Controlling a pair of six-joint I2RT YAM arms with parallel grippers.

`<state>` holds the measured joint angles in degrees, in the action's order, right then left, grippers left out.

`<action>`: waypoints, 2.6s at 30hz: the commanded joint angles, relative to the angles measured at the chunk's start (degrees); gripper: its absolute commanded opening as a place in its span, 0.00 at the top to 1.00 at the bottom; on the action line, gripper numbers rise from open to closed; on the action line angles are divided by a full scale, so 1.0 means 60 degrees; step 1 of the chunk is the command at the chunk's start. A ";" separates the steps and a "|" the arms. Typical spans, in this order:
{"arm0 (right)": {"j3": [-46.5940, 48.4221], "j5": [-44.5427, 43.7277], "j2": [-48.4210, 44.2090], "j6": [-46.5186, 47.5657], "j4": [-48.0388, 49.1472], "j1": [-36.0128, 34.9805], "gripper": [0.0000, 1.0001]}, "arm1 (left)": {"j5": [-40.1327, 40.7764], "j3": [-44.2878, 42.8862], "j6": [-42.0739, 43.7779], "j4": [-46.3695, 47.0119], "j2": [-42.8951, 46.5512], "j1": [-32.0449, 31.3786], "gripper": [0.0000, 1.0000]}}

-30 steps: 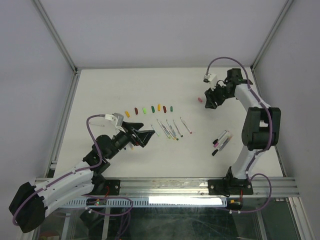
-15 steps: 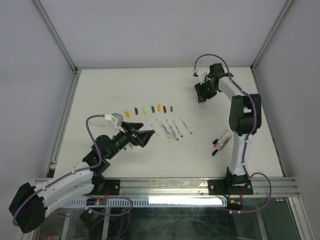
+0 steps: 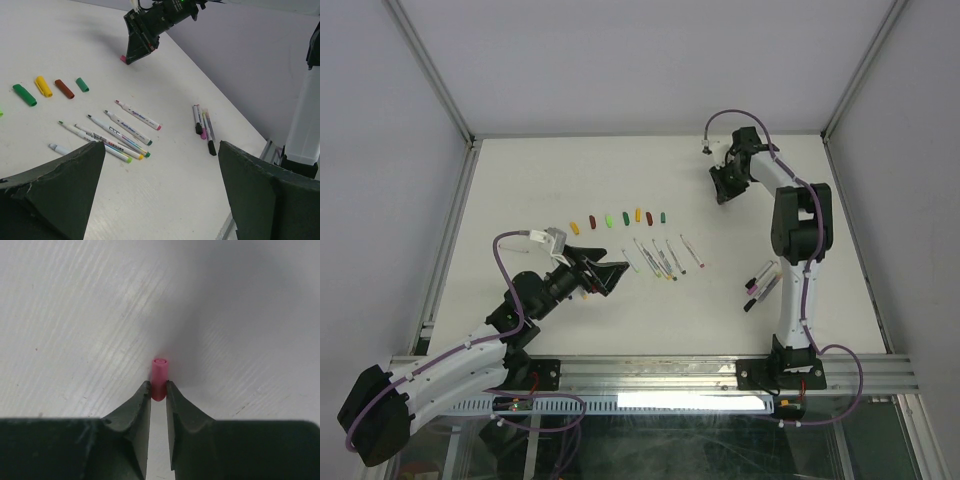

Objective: Open the pen caps
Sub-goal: Move the pen cap to the center of the board, then pick up the pen from the center of the board.

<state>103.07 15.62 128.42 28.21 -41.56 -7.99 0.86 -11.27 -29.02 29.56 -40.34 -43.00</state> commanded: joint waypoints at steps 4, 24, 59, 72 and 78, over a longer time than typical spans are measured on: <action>0.0112 0.0125 -0.0210 -0.0059 -0.0295 -0.0355 0.95 | -0.0106 0.0018 -0.0071 0.0360 0.0175 0.0094 0.01; -0.1267 0.0160 -0.1117 -0.0499 0.0006 -0.2682 0.84 | -0.0120 0.0018 -0.0203 0.0196 0.0441 0.0100 0.01; -0.5543 0.0930 -0.5766 1.4900 -0.4567 0.1884 0.56 | -0.0320 -0.0026 -0.0272 0.0288 0.0403 0.0094 0.01; -0.6734 0.1440 -0.5612 1.5265 -0.3446 0.1753 0.62 | -0.0360 0.0058 -0.0273 0.0398 0.0228 0.0095 0.01; -0.7045 0.1322 -0.5614 1.5257 -0.3256 0.1548 0.63 | -0.0385 0.0061 -0.0320 0.0452 0.0164 0.0098 0.01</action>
<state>61.52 23.14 95.31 117.84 -62.26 2.17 -0.43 -11.25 -30.50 28.80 -39.35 -43.00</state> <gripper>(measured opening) 0.372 0.990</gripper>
